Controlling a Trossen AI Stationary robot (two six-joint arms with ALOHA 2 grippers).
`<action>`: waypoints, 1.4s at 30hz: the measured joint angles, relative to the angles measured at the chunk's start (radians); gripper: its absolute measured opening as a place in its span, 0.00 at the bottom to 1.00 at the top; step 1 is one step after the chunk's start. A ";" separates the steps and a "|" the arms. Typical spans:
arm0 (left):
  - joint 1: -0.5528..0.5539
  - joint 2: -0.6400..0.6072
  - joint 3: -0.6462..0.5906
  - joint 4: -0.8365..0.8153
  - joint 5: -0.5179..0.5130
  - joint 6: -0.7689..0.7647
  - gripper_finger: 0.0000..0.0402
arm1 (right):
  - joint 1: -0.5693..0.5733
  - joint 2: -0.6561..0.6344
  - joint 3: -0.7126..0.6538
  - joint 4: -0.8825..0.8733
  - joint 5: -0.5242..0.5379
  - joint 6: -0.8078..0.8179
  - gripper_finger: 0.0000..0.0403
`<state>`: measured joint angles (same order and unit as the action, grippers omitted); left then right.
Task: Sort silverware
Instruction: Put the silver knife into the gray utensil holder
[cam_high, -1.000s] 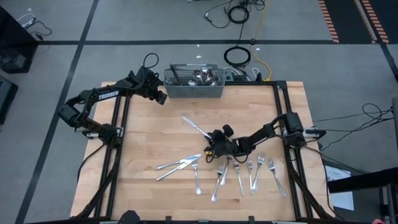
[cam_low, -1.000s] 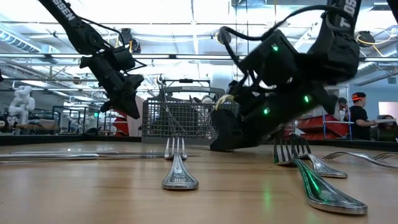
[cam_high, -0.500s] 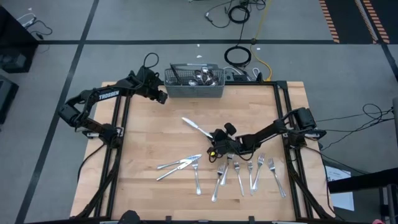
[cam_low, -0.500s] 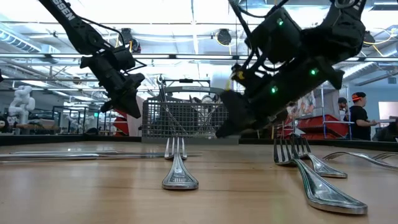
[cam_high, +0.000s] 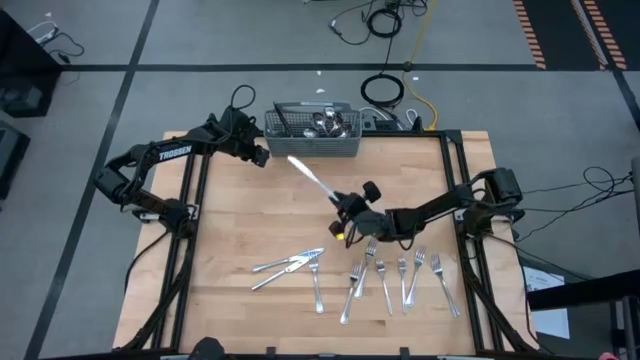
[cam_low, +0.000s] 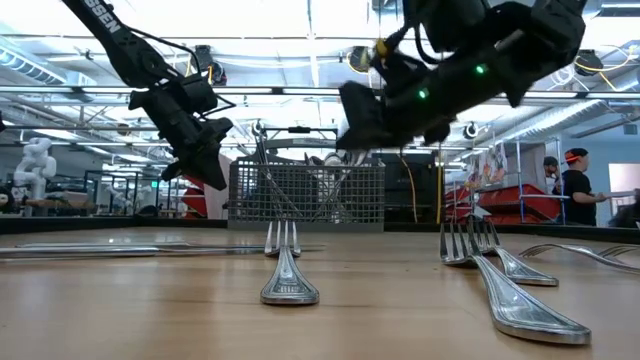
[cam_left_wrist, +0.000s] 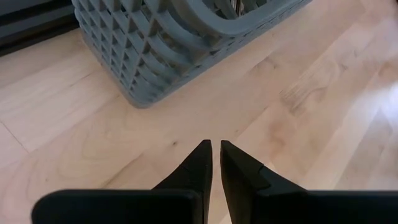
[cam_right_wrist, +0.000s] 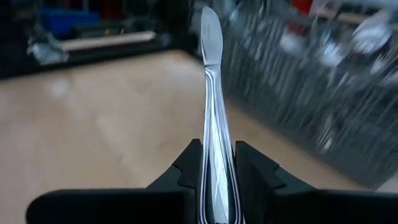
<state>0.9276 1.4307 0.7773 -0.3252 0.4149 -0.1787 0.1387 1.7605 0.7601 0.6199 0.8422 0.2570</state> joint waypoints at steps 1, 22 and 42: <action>0.001 0.000 0.000 0.001 0.000 0.000 0.10 | -0.016 -0.004 0.000 0.033 0.002 -0.030 0.12; 0.002 0.000 0.000 0.003 -0.002 0.001 0.10 | -0.435 0.073 0.336 0.165 -0.463 -0.490 0.12; 0.003 0.000 0.000 -0.002 -0.027 0.035 0.10 | -0.532 0.407 0.727 -0.020 -0.568 -0.376 0.00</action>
<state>0.9302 1.4303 0.7773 -0.3272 0.3874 -0.1432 -0.3935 2.1675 1.4874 0.6004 0.2737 -0.1193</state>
